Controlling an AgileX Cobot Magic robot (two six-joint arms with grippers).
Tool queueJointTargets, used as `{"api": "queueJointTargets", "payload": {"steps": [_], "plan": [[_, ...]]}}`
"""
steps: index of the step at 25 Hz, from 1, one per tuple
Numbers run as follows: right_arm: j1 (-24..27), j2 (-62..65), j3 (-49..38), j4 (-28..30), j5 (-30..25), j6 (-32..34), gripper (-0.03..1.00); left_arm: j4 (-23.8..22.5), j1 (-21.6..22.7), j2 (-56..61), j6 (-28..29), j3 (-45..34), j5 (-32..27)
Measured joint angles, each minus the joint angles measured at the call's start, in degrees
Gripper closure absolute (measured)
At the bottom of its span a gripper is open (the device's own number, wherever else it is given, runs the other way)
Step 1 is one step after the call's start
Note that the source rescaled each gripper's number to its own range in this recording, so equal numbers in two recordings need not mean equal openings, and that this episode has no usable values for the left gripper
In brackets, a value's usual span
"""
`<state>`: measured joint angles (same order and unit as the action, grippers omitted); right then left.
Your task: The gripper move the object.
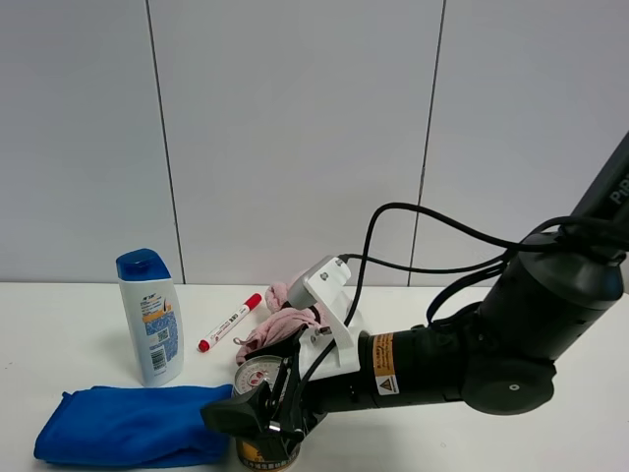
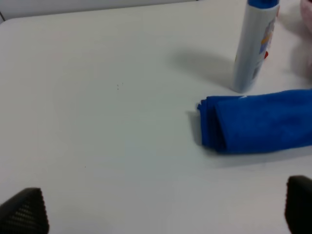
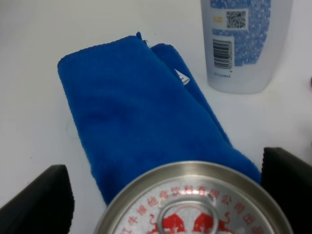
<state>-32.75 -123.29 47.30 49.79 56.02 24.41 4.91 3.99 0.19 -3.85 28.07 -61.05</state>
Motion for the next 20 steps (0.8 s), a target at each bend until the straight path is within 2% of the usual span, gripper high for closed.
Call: {"api": "queueJointTargets", "payload": {"steps": [12,16,20], "plan": [[0.46,8.32,-0.10,-0.27,-1.96,0.24,0.49,0.00,0.00,0.00,0.00,0.00,0.00],[0.64,13.48,-0.15,-2.49,-2.17,0.26,0.49,0.00,0.00,0.00,0.00,0.00,0.00],[0.69,20.82,-0.15,-5.78,-6.21,0.26,0.49,0.00,0.00,0.00,0.00,0.00,0.00]]}}
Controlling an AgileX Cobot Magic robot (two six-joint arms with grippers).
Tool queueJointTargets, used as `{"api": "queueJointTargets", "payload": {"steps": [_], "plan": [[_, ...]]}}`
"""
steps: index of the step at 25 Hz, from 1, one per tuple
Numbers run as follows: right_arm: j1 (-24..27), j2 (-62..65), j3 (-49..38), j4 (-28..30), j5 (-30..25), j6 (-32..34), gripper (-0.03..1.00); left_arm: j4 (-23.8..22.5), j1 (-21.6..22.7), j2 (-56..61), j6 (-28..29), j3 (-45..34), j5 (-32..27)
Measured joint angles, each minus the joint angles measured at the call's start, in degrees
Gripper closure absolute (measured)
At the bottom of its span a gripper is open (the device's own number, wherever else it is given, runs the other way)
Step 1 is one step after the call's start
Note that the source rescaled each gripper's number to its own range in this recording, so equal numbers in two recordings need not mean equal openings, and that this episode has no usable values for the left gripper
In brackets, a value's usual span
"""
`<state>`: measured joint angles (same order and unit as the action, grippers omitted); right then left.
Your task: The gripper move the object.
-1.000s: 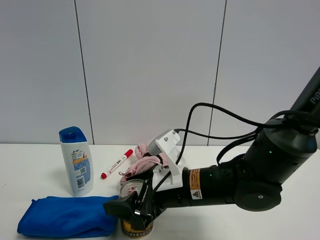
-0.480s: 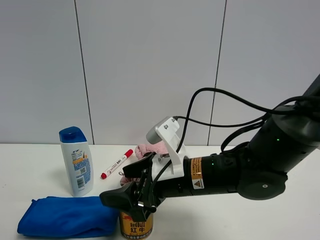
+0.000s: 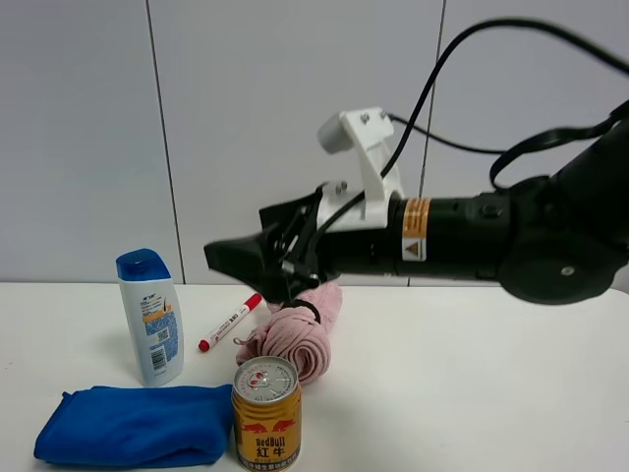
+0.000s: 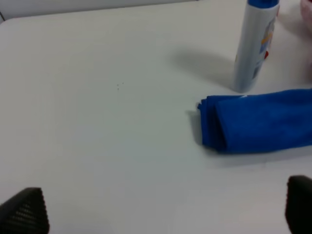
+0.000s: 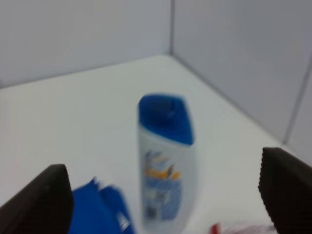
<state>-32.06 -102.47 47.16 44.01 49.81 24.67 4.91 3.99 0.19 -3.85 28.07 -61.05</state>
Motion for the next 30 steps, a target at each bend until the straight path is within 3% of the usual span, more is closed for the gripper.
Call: {"api": "queueJointTargets", "payload": {"steps": [4,8,15,25,30], "plan": [[0.00,9.25,0.00,-4.60,-7.85,-0.39,0.49,0.00,0.00,0.00,0.00,0.00,0.00],[1.02,17.27,0.00,-9.15,-16.31,-5.19,0.49,0.00,0.00,0.00,0.00,0.00,0.00],[7.78,25.77,0.00,-12.81,-29.17,-7.42,0.59,0.00,0.00,0.00,0.00,0.00,0.00],[23.83,37.47,0.00,-14.02,-49.81,-7.79,0.59,0.00,0.00,0.00,0.00,0.00,0.00],[31.99,43.64,0.00,-14.95,-57.11,-9.65,0.60,0.00,0.00,0.00,0.00,0.00,0.00]]}}
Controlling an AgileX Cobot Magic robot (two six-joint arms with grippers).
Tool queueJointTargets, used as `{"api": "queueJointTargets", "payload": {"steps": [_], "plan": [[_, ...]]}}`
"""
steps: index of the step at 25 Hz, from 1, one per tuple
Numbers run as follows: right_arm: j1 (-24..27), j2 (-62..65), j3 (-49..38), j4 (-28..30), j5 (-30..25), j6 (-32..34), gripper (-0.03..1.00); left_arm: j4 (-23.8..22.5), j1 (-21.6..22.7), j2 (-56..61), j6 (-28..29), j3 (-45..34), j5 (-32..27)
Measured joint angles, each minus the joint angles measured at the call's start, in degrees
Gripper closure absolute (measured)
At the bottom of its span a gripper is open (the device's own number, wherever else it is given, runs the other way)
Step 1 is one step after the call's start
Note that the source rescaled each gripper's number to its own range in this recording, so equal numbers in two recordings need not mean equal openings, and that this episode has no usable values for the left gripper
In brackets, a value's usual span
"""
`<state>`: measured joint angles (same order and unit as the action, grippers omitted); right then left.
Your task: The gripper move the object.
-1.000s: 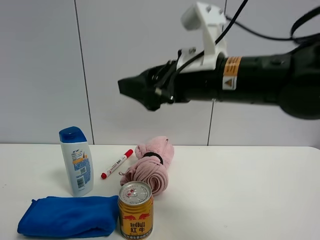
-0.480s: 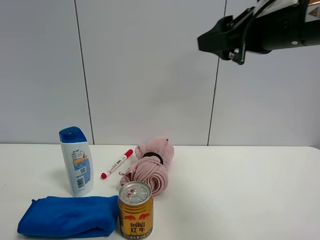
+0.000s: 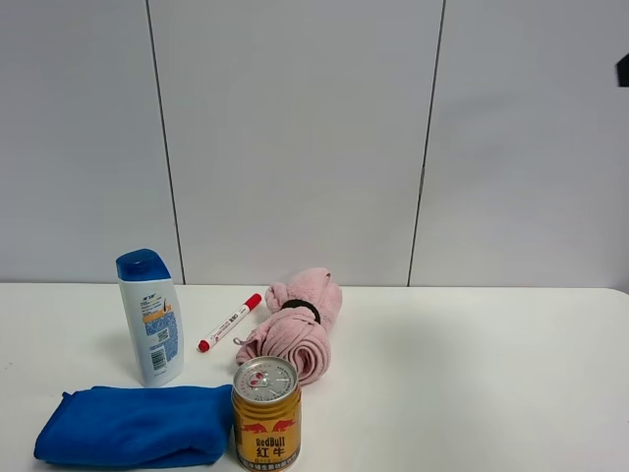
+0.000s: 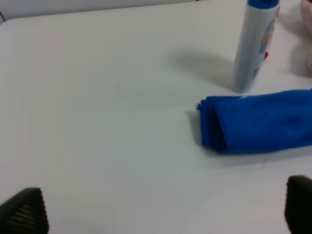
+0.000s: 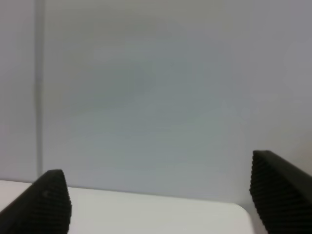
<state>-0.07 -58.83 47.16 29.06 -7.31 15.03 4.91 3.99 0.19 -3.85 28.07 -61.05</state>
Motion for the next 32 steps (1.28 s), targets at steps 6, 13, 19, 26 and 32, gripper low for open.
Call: {"api": "queueJointTargets", "payload": {"steps": [6,13,19,26,32], "plan": [[1.94,7.39,0.00,-7.75,-12.21,-9.51,0.71,0.00,0.00,0.00,0.00,0.00,0.00],[1.94,20.11,0.00,-18.34,-25.27,-17.69,0.72,0.00,0.00,0.00,0.00,0.00,0.00],[1.94,32.49,0.00,-28.03,-44.10,-25.48,0.72,0.00,0.00,0.00,0.00,0.00,0.00],[1.94,41.76,0.00,-37.37,-58.75,-27.14,0.72,0.00,0.00,0.00,0.00,0.00,0.00],[1.94,48.10,0.00,-36.85,-62.35,-20.90,0.44,0.00,0.00,0.00,0.00,0.00,0.00]]}}
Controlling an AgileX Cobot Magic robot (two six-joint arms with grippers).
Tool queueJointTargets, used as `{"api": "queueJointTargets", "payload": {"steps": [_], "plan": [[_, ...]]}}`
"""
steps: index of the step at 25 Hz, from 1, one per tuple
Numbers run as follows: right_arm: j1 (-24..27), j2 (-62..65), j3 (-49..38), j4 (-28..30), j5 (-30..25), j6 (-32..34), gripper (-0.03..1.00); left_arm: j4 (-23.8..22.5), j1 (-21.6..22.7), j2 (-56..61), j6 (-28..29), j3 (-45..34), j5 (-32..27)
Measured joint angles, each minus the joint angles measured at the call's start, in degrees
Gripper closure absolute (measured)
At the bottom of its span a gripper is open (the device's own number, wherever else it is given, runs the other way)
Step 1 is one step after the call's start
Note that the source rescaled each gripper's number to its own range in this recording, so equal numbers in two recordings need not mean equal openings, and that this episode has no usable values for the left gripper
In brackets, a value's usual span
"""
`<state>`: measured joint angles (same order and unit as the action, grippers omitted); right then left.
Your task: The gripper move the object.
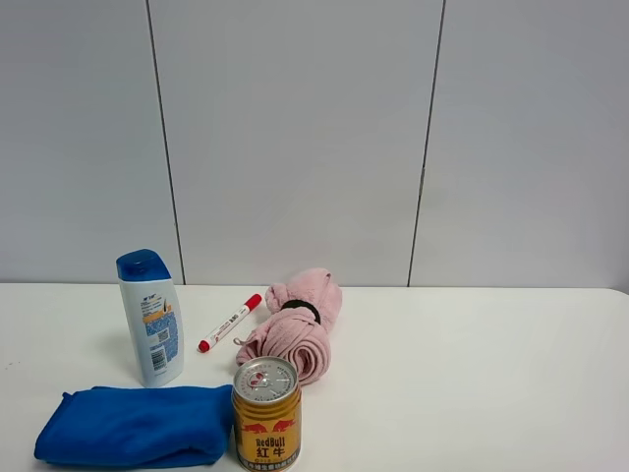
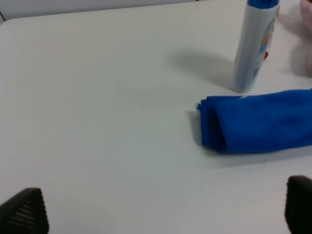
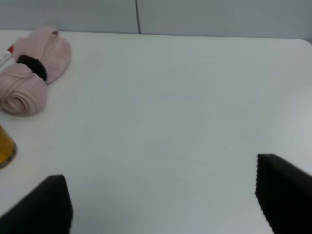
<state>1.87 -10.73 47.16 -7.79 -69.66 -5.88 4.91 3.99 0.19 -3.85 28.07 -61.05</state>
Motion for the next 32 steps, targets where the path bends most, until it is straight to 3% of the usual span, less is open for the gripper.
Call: {"api": "queueJointTargets", "payload": {"steps": [3,6,13,19,24,32], "plan": [[0.00,1.65,-0.51,0.39,-0.28,2.83,0.14,0.00,0.00,0.00,0.00,0.00,0.00],[0.00,3.64,-4.67,0.59,-0.28,4.16,0.01,0.00,0.00,0.00,0.00,0.00,0.00],[0.00,10.33,-15.90,-0.30,1.72,4.27,-0.03,0.00,0.00,0.00,0.00,0.00,0.00],[0.00,10.81,-16.63,-0.25,2.89,4.21,-0.03,0.00,0.00,0.00,0.00,0.00,0.00],[0.00,10.73,-18.38,2.18,7.12,1.53,-0.03,0.00,0.00,0.00,0.00,0.00,0.00],[0.00,10.73,-18.58,2.51,7.46,0.90,-0.03,0.00,0.00,0.00,0.00,0.00,0.00]]}}
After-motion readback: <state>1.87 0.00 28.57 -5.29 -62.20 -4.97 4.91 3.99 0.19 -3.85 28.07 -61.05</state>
